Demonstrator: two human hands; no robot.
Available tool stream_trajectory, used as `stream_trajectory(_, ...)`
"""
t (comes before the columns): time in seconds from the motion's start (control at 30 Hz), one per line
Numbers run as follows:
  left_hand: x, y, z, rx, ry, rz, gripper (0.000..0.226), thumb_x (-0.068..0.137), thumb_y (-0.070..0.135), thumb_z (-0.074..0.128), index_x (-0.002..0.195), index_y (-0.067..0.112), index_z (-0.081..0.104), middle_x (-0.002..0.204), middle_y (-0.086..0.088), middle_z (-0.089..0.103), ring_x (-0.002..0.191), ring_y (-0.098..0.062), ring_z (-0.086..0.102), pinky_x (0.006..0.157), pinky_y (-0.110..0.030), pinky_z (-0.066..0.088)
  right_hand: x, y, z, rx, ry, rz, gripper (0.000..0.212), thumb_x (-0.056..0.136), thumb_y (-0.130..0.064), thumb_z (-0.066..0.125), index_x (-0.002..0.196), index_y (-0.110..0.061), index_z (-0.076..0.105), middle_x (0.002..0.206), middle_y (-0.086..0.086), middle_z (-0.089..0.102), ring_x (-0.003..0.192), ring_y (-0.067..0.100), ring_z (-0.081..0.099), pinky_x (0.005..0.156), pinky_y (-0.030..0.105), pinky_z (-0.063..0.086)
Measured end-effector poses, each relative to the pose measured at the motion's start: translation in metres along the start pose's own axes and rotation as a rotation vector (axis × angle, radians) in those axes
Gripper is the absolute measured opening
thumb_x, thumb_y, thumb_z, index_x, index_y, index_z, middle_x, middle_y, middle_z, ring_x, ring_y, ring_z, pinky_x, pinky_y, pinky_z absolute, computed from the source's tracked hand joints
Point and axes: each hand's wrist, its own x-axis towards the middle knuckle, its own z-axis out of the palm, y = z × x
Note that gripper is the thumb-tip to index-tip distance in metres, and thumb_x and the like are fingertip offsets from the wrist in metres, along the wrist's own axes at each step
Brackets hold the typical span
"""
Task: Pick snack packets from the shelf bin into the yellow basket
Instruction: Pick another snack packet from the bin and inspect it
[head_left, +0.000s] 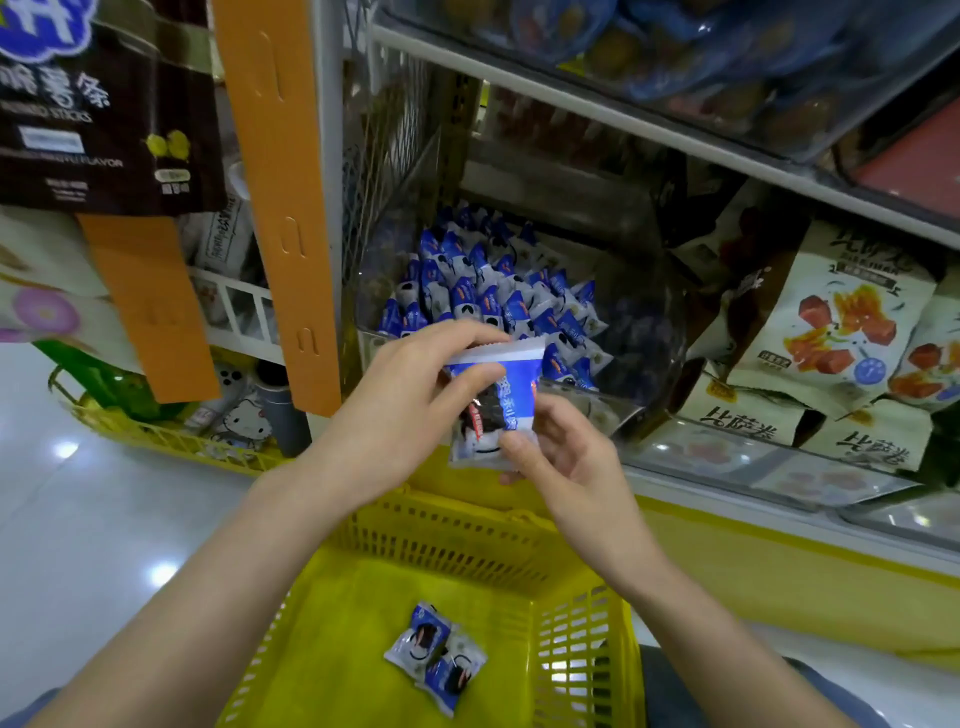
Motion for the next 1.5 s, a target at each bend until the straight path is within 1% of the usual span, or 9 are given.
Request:
stream_trajectory(0.2, 0.013, -0.023, -0.007, 0.274, 0.046, -0.008, 0.031, 0.096, 0.03, 0.045, 0.122, 0.017, 0.056, 0.117, 0.003, 0.061, 0.108, -0.014, 0.053, 0.086, -0.025, 0.034, 0.04, -0.023, -0.026, -0.189, 0.298, -0.057, 0.016, 0.088, -0.021, 0.058, 0.104, -0.02, 0.059, 0.094, -0.012, 0.068, 0.087, 0.003, 0.065, 0.072, 0.02, 0.052)
stream_trajectory(0.37, 0.013, -0.038, 0.0, 0.599, -0.075, 0.059, 0.037, 0.098, 0.034, 0.036, 0.102, 0.015, 0.067, 0.095, -0.002, 0.069, 0.09, -0.023, 0.059, 0.08, -0.035, 0.034, 0.116, -0.036, -0.045, -0.266, 0.392, -0.002, 0.017, 0.093, -0.024, 0.054, 0.096, -0.011, 0.063, 0.082, -0.002, 0.065, 0.061, -0.003, 0.061, 0.055, 0.014, 0.048)
stream_trajectory(0.47, 0.012, -0.04, 0.0, 0.575, -0.046, 0.076, 0.048, 0.093, 0.038, 0.026, 0.095, 0.015, 0.067, 0.088, -0.002, 0.069, 0.083, -0.023, 0.06, 0.077, -0.036, 0.037, 0.165, -0.032, -0.053, -0.337, 0.561, 0.093, 0.014, 0.094, -0.025, 0.052, 0.086, -0.018, 0.061, 0.097, 0.008, 0.065, 0.074, 0.01, 0.06, 0.072, 0.021, 0.05)
stream_trajectory(0.53, 0.012, -0.042, 0.001, 0.575, -0.021, 0.101, 0.045, 0.092, 0.036, 0.027, 0.09, 0.015, 0.068, 0.083, -0.001, 0.069, 0.079, -0.022, 0.06, 0.076, -0.035, 0.039, 0.193, -0.029, -0.06, -0.58, 0.617, 0.156, 0.024, 0.095, -0.026, 0.05, 0.11, -0.009, 0.059, 0.112, 0.008, 0.06, 0.092, 0.018, 0.057, 0.068, 0.008, 0.042)
stream_trajectory(0.8, 0.013, -0.05, 0.003, 0.559, 0.022, 0.158, 0.042, 0.093, 0.034, 0.029, 0.088, 0.019, 0.067, 0.078, 0.003, 0.067, 0.076, -0.018, 0.059, 0.076, -0.033, 0.041, 0.237, -0.001, -0.077, -1.158, 0.557, 0.44, 0.028, 0.094, -0.012, 0.048, 0.119, 0.0, 0.055, 0.124, 0.021, 0.055, 0.113, 0.035, 0.053, 0.095, 0.044, 0.047)
stream_trajectory(1.0, 0.014, -0.054, 0.005, 0.566, 0.073, 0.194, 0.033, 0.094, 0.032, 0.037, 0.085, 0.02, 0.066, 0.076, 0.005, 0.067, 0.073, -0.016, 0.058, 0.074, -0.03, 0.038, 0.242, 0.007, -0.082, -0.913, 0.453, 0.351, 0.026, 0.094, -0.019, 0.049, 0.119, -0.01, 0.054, 0.12, 0.015, 0.056, 0.105, 0.028, 0.057, 0.092, 0.04, 0.048)
stream_trajectory(1.13, 0.015, -0.055, 0.006, 0.574, 0.089, 0.205, 0.029, 0.092, 0.031, 0.042, 0.084, 0.019, 0.067, 0.075, 0.005, 0.066, 0.071, -0.015, 0.058, 0.073, -0.029, 0.037, 0.242, 0.012, -0.084, -0.832, 0.392, 0.296, 0.019, 0.097, -0.033, 0.042, 0.09, -0.021, 0.054, 0.11, 0.012, 0.059, 0.086, 0.02, 0.056, 0.086, 0.038, 0.045)
stream_trajectory(1.4, 0.015, -0.052, 0.005, 0.584, 0.064, 0.19, 0.038, 0.093, 0.034, 0.032, 0.086, 0.019, 0.067, 0.077, 0.005, 0.067, 0.073, -0.015, 0.058, 0.073, -0.031, 0.041, 0.244, 0.023, -0.08, -0.885, 0.453, 0.212, 0.027, 0.092, -0.025, 0.052, 0.118, -0.017, 0.054, 0.121, 0.008, 0.056, 0.103, 0.023, 0.056, 0.085, 0.034, 0.045)
stream_trajectory(1.5, 0.014, -0.051, 0.005, 0.579, 0.062, 0.191, 0.036, 0.093, 0.033, 0.034, 0.086, 0.019, 0.067, 0.076, 0.004, 0.067, 0.072, -0.015, 0.059, 0.072, -0.032, 0.043, 0.243, 0.028, -0.068, -0.974, 0.237, 0.081, 0.024, 0.096, -0.025, 0.045, 0.119, -0.021, 0.051, 0.112, 0.005, 0.057, 0.083, 0.012, 0.056, 0.069, 0.026, 0.045)
